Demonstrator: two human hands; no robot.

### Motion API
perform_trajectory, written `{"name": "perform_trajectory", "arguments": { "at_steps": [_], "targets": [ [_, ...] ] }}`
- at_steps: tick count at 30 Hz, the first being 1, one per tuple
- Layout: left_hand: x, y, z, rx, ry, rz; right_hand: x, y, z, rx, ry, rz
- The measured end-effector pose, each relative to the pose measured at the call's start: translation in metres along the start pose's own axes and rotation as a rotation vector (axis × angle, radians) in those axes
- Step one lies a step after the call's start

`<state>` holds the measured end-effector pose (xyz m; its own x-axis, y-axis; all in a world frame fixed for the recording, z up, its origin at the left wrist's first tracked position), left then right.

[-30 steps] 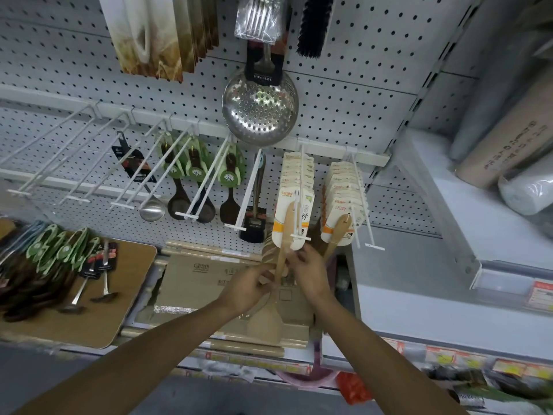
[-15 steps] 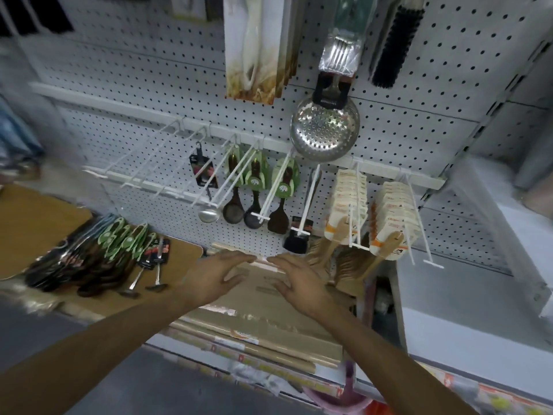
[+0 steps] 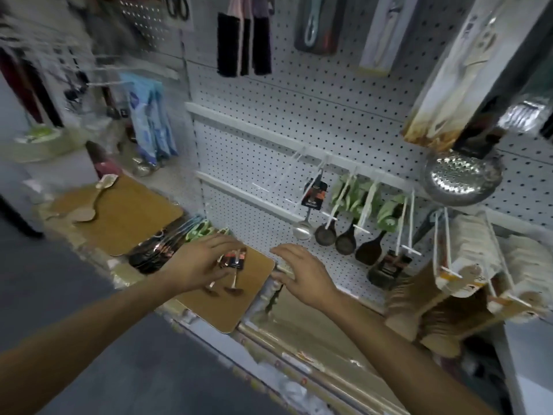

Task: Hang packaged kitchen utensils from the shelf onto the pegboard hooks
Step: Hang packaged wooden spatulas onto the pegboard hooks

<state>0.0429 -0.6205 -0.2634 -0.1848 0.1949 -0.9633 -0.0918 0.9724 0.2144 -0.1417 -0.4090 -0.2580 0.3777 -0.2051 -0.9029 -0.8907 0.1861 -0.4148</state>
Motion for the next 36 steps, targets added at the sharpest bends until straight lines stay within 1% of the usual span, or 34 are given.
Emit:
{"name": "perform_trajectory", "arguments": {
  "at_steps": [7, 11, 17, 24, 30, 36],
  "targets": [
    [-0.043, -0.103, 0.075, -0.033, 0.027, -0.051, 0.039, -0.097, -0.091, -0.064, -0.022, 0.058],
    [-0.072, -0.156, 0.116, -0.061, 0.063, -0.080, 0.062, -0.148, -0.146, -0.151, -0.048, 0.103],
    [-0.105, -0.222, 0.162, -0.173, 0.122, -0.045, 0.087, -0.207, -0.219, -0.235, -0.082, 0.094],
    [-0.112, -0.300, 0.185, -0.296, 0.115, -0.063, 0.133, -0.231, -0.308, -0.319, -0.154, 0.104],
    [-0.110, -0.387, 0.177, -0.410, 0.103, -0.092, 0.175, -0.239, -0.413, -0.381, -0.206, 0.098],
    [-0.121, -0.467, 0.168, -0.501, 0.073, -0.097, 0.197, -0.252, -0.512, -0.419, -0.248, 0.056]
  ]
}}
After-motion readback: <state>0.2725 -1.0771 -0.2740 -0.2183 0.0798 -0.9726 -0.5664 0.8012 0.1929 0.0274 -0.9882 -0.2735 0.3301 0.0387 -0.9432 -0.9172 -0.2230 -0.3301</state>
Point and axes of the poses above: each hand's wrist, its own z-axis away from the middle knuckle, its own x-axis out of the palm, y = z × x, the point moved 1 cm from there along -z, towards the middle knuckle, and after that the axes turned 7 degrees about -y, right-handed, at the moved point
